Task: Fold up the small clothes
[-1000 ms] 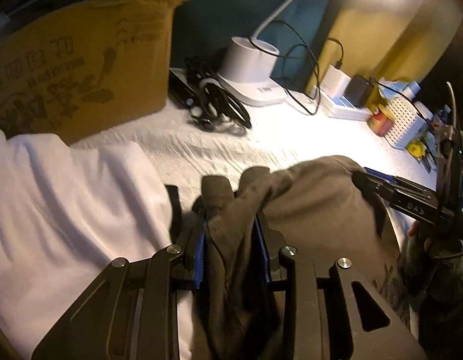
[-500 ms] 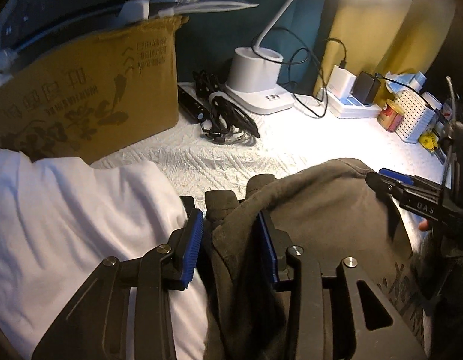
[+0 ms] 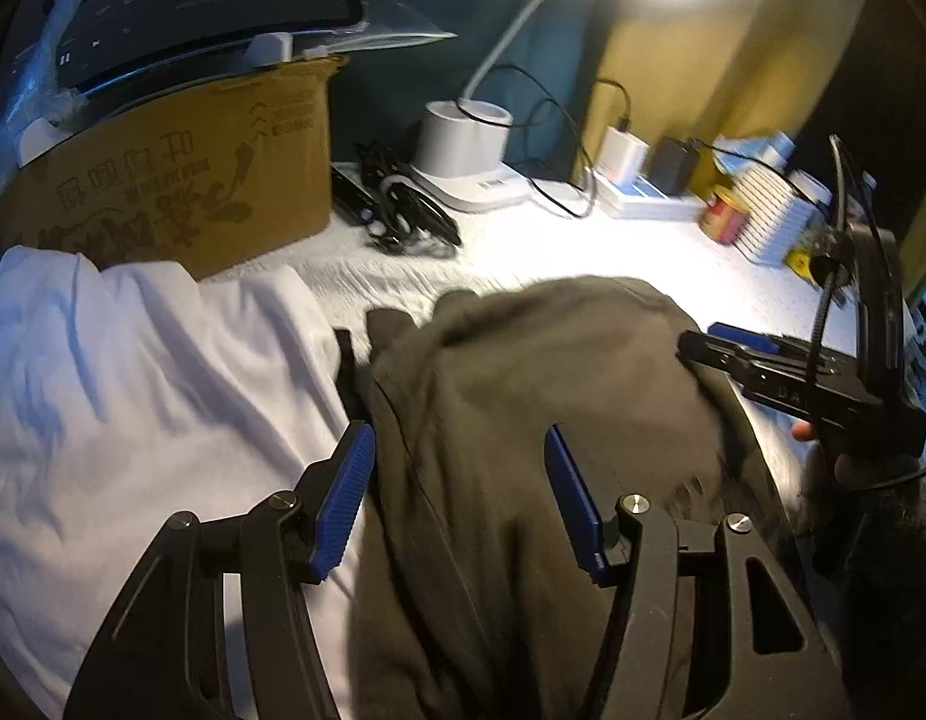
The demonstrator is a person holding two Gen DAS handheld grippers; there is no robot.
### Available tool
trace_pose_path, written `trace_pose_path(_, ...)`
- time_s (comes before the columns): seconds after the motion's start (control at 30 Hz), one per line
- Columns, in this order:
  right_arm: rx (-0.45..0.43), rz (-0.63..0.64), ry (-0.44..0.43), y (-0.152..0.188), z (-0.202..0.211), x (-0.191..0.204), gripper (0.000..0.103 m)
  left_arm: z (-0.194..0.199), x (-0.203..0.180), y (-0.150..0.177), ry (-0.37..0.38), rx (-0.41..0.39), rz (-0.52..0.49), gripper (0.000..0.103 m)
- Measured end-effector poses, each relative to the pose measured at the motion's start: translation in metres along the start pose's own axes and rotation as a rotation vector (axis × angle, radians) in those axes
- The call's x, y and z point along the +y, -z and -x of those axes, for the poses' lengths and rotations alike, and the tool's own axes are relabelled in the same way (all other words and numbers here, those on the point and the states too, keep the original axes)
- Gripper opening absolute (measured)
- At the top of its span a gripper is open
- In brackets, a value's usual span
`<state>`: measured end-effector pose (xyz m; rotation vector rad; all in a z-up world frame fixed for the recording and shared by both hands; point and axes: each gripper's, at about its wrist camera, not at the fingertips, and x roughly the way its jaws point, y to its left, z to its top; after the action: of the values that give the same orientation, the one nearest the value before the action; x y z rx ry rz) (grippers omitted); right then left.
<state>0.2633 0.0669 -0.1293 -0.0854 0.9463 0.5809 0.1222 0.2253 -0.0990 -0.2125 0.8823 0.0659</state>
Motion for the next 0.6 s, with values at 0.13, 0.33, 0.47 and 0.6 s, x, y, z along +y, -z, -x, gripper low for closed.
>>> trace_pose_path(0.13, 0.001, 0.015, -0.01, 0.013, 0.009, 0.009, 0.05, 0.001, -0.005, 0.015, -0.009, 0.027, -0.016, 0.059)
trace_pose_path(0.33, 0.001, 0.021, -0.02, 0.032, 0.022, 0.019, 0.05, 0.0, -0.001, 0.036, -0.045, 0.054, -0.034, 0.059)
trace_pose_path(0.47, 0.022, 0.029, -0.03, 0.047, 0.028, 0.023, 0.05, 0.002, 0.0, 0.039, -0.072, 0.041, -0.047, 0.059)
trace_pose_path(0.6, 0.032, 0.05, -0.034, 0.063, 0.033, 0.027, 0.05, 0.005, 0.003, 0.04, -0.067, 0.035, -0.036, 0.059)
